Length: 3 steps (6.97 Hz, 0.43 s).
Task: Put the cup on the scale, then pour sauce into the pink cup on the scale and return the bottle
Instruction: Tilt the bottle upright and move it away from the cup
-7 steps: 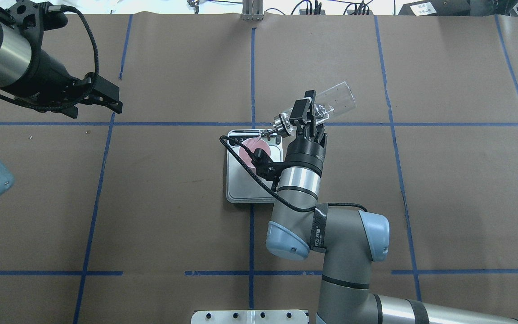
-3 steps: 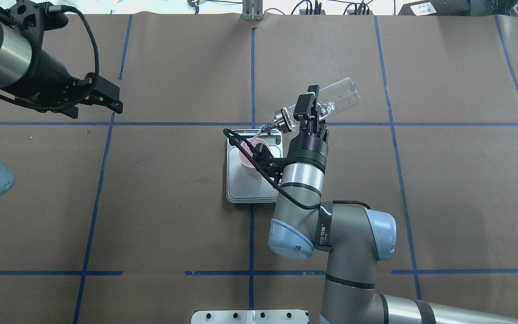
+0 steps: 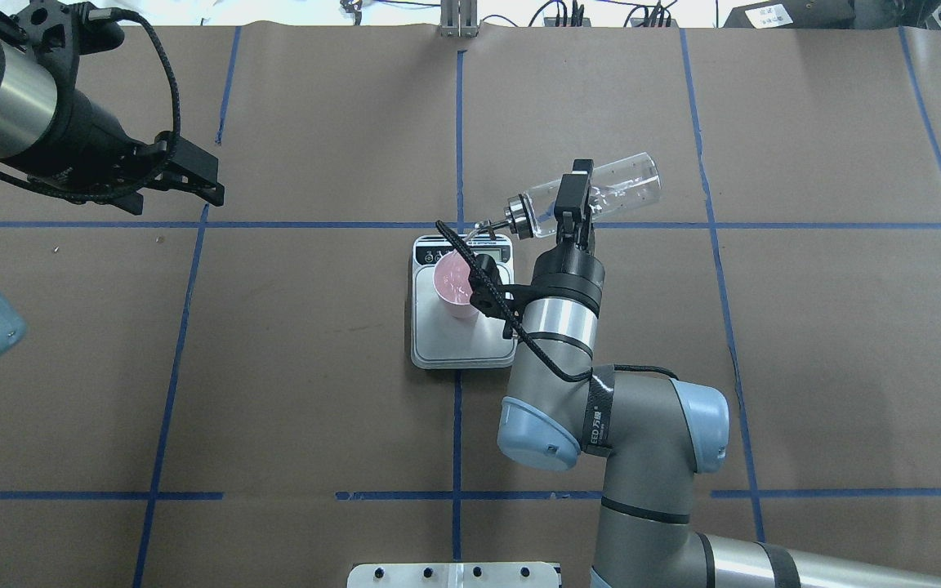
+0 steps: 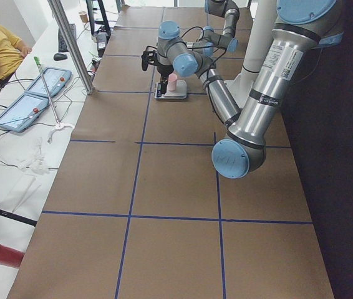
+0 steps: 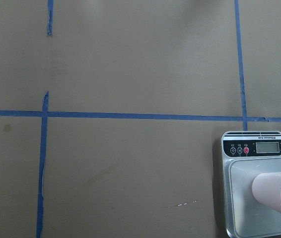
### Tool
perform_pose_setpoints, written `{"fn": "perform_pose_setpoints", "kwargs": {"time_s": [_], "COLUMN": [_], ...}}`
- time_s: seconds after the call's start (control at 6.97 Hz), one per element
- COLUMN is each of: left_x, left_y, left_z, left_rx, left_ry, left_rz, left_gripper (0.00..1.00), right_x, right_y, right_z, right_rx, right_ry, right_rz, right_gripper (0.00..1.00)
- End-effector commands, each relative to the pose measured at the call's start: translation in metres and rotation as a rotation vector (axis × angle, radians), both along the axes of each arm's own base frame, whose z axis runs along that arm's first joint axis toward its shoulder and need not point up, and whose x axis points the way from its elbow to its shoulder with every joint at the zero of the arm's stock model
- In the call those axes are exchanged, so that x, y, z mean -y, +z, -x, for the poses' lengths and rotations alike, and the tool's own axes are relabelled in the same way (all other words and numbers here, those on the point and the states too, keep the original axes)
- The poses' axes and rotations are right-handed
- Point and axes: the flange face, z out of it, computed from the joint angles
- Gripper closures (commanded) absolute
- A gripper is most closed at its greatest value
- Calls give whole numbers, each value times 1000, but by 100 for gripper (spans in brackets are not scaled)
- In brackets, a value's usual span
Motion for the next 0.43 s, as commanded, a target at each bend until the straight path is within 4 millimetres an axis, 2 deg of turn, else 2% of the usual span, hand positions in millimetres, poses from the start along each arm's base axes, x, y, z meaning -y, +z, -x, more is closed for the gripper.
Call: {"fn": "perform_pose_setpoints", "kwargs": {"time_s": [0.0, 0.29], "left_x": [-1, -1], "left_y": [-2, -2], "left_z": [1, 2], "left_rx": [-3, -3], "left_ry": [0, -1], "left_rz": [-4, -4], "left_gripper": [0, 0], "right_x": [-2, -5], "right_y": [13, 14], "right_z": [0, -3], "right_rx": [227, 404], "right_ry": [43, 80], "right_rz": [35, 58], "right_gripper": [100, 100]}}
